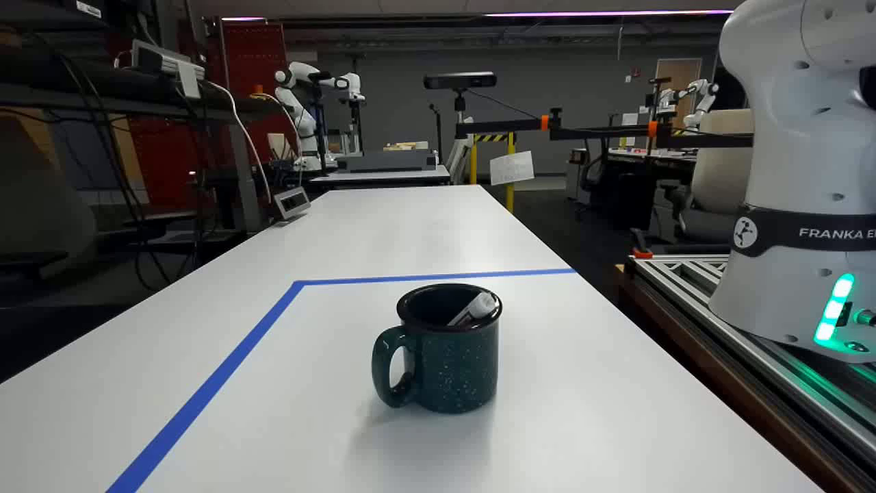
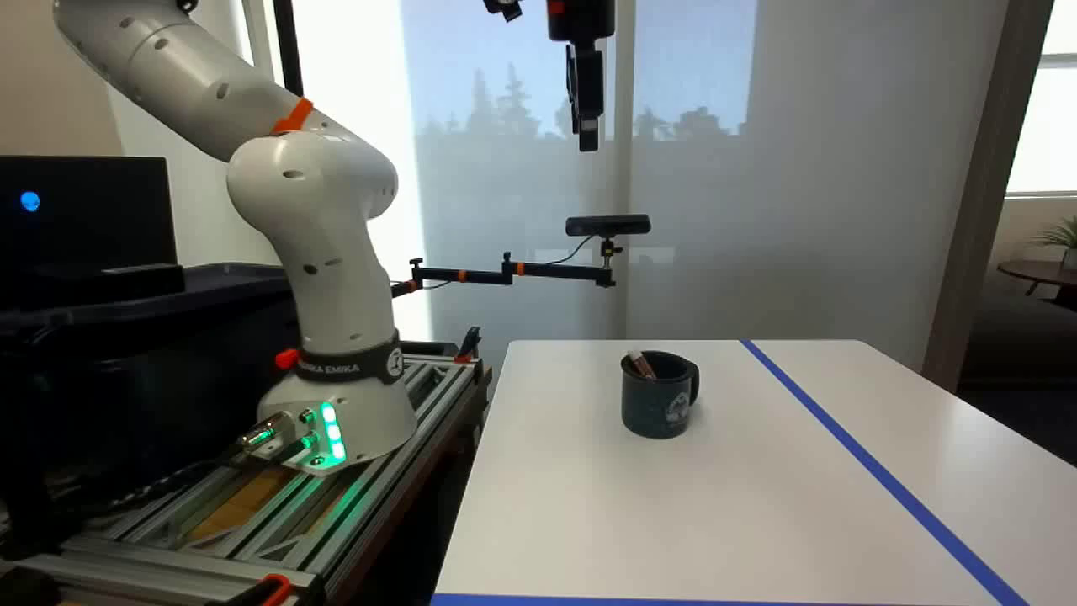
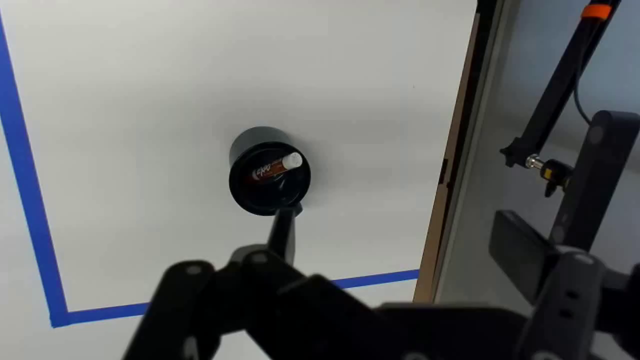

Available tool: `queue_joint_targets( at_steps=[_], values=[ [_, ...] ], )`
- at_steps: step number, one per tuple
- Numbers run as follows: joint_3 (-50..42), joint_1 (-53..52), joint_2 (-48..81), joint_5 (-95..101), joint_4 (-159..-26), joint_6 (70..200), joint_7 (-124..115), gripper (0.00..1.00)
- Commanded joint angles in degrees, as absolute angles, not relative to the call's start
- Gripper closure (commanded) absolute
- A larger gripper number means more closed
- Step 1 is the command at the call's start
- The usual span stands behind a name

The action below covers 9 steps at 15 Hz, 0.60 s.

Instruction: Shift the sharpie to the table

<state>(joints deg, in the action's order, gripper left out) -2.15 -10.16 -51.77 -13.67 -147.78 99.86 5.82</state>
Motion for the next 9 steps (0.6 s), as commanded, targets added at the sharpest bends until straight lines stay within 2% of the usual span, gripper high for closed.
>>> queue_joint_targets(
  at_steps=[1, 9],
  values=[
    [-1.3, -8.8, -51.7, -14.4, -147.6, 99.5, 6.6, 0.00],
    [-1.5, -8.4, -48.9, -14.9, -147.1, 100.0, 5.9, 0.00]
  ],
)
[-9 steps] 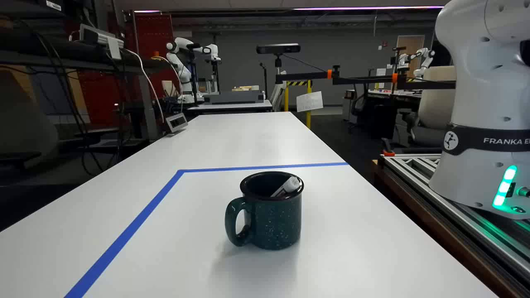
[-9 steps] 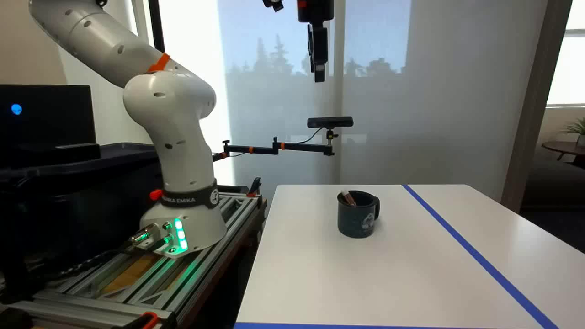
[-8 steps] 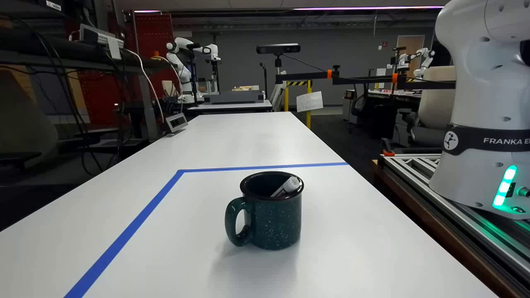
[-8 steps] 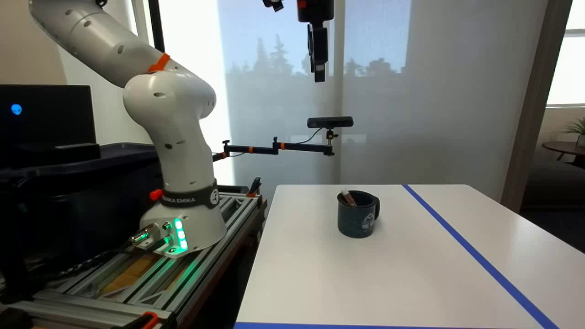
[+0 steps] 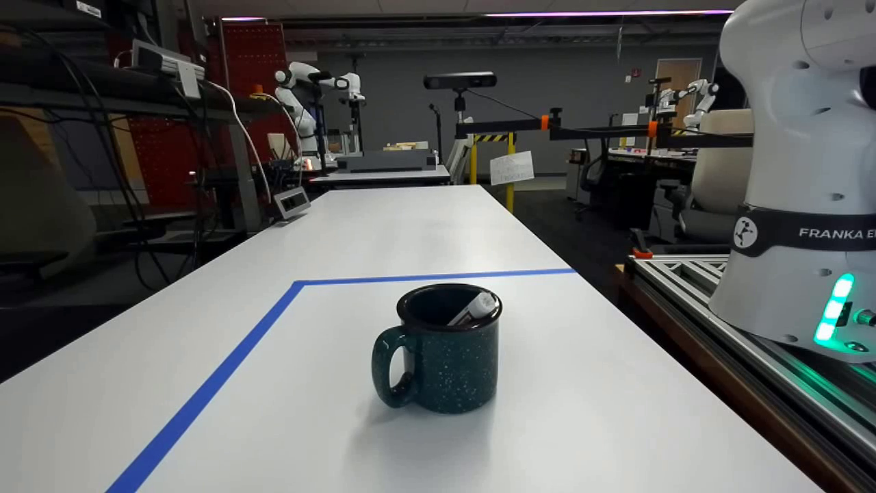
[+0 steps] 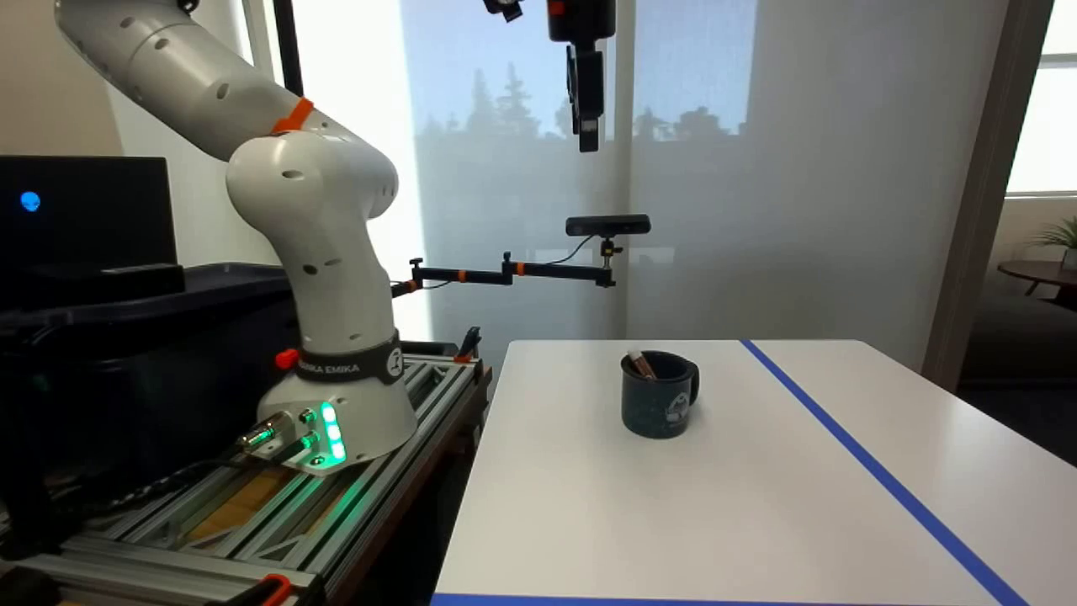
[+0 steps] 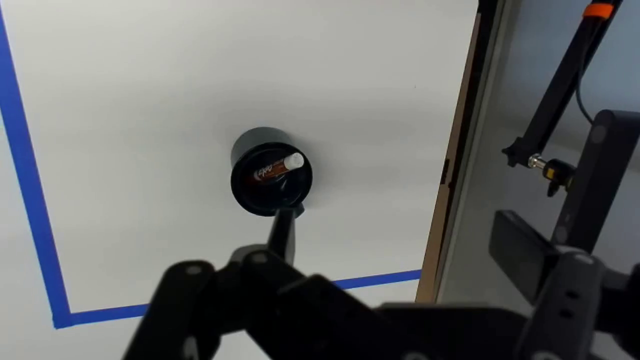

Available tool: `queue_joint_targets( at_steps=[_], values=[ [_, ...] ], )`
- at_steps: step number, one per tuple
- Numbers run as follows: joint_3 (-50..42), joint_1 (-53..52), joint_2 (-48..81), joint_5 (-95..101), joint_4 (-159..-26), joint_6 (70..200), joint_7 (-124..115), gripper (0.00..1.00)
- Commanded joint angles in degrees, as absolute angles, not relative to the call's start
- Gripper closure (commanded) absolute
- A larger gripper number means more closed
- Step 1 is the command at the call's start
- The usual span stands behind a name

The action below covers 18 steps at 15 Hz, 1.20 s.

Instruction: Shift the sharpie to the table

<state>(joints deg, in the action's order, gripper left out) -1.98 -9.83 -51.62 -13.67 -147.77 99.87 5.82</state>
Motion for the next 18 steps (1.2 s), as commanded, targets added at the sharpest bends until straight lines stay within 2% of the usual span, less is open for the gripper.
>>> queue_joint_targets(
  at_steps=[1, 6, 18],
  values=[
    [-1.5, -8.0, -47.6, -15.2, -147.1, 100.6, 5.4, 0.00],
    [-3.0, -6.7, -37.9, -19.1, -145.1, 100.5, 4.6, 0.00],
    [-2.9, -2.6, -15.8, -31.4, -140.7, 111.4, -2.7, 0.00]
  ],
)
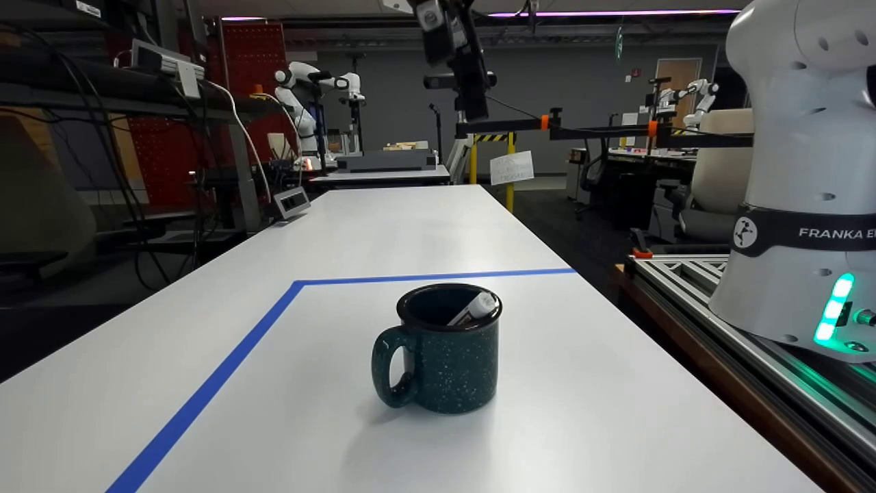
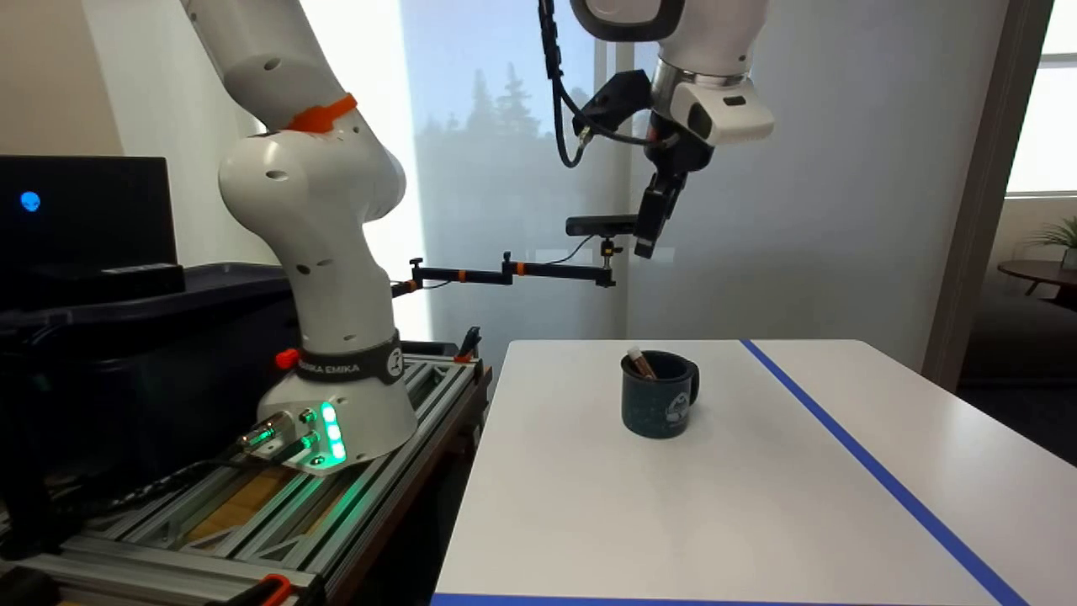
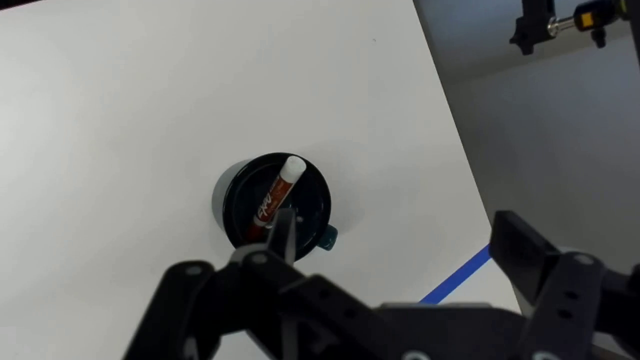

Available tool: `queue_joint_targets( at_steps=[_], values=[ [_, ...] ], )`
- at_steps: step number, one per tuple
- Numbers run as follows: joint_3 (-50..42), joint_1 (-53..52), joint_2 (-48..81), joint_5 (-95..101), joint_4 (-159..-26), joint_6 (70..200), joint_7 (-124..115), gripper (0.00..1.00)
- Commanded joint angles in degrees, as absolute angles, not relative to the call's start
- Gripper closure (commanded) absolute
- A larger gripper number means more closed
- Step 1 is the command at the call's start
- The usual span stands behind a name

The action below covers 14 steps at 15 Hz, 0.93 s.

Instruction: Shift the sharpie to the table

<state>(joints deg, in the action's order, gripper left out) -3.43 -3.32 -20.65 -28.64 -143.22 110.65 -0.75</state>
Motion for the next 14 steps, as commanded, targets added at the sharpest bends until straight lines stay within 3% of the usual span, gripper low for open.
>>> queue_joint_targets(
  at_steps=[1, 8, 9, 11, 12, 14],
  values=[
    [-2.8, -2.6, -14.1, -31.9, -140.2, 111.9, -2.6, 0.00],
    [-0.9, -2.5, -4.5, -29.8, -135.3, 110.7, -6.3, 0.00],
    [-0.7, -2.5, -3.4, -29.3, -134.6, 110.1, -7.0, 0.03],
    [-0.2, -2.6, -1.5, -28.5, -133.7, 110.5, -8.2, 0.27],
    [0.0, -2.6, -0.6, -28.2, -133.3, 110.4, -8.6, 0.27],
    [0.4, -2.6, 0.8, -27.6, -132.9, 110.1, -9.3, 0.40]
  ],
)
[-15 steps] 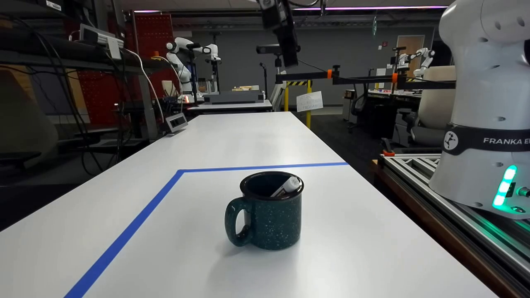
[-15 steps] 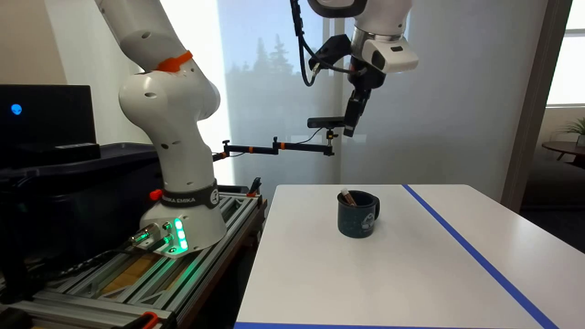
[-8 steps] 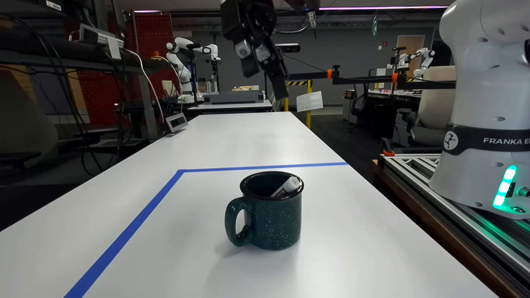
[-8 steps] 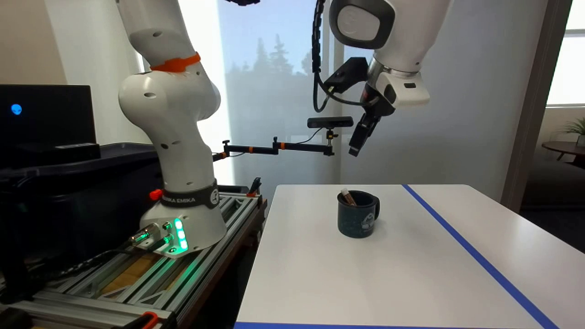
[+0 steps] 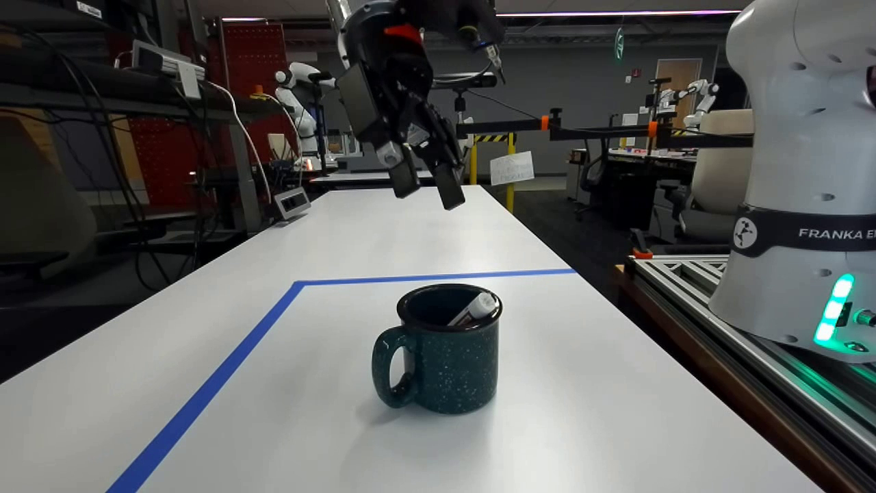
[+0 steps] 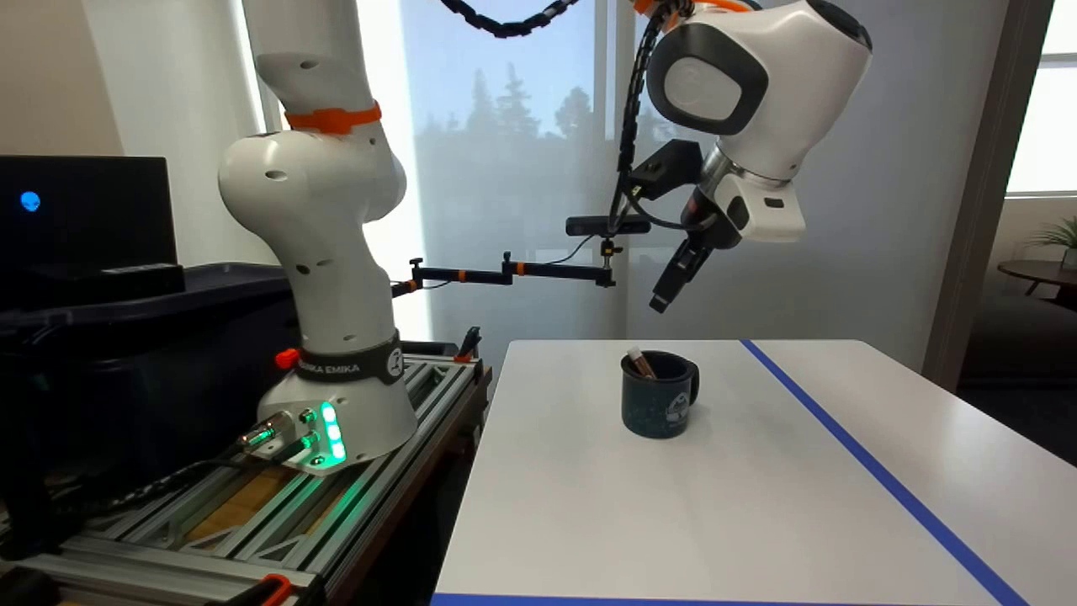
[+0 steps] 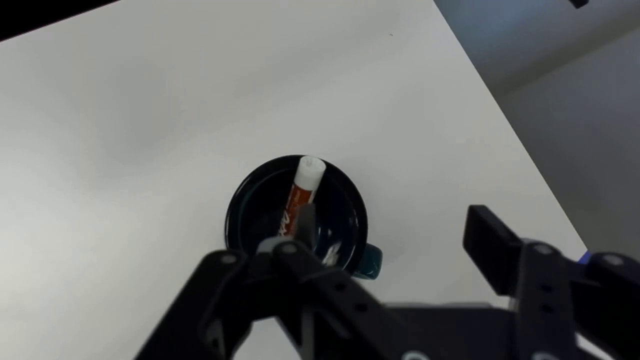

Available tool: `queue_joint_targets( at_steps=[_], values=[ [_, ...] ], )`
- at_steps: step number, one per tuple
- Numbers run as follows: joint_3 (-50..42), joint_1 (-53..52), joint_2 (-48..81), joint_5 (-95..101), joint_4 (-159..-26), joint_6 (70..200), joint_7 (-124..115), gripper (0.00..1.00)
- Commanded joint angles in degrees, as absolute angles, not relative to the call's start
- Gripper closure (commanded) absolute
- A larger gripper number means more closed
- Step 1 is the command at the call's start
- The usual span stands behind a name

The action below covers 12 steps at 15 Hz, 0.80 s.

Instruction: Shift the sharpie to the table

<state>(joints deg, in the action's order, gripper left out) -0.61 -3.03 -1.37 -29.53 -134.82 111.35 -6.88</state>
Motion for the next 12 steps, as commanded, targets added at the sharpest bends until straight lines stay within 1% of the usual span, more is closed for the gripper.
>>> queue_joint_targets(
  at_steps=[1, 2, 3, 4, 5, 8, 9, 11, 12],
  values=[
    [0.5, -2.6, 1.4, -27.2, -132.9, 110.1, -9.7, 0.44],
    [0.5, -2.6, 1.9, -26.6, -132.9, 110.0, -10.1, 0.50],
    [0.5, -2.5, 2.4, -26.1, -132.9, 110.0, -10.4, 0.52],
    [0.5, -2.5, 3.0, -25.5, -132.9, 110.0, -10.7, 0.52],
    [0.4, -2.4, 3.4, -25.1, -133.0, 110.0, -11.0, 0.48],
    [0.2, -2.2, 4.8, -24.0, -132.9, 110.1, -11.7, 0.44],
    [0.2, -2.1, 5.2, -24.1, -132.8, 110.4, -11.5, 0.45],
    [0.2, -2.0, 6.1, -24.1, -132.6, 110.5, -11.7, 0.51],
    [0.2, -1.9, 6.6, -24.1, -132.4, 110.4, -11.7, 0.59]
  ],
)
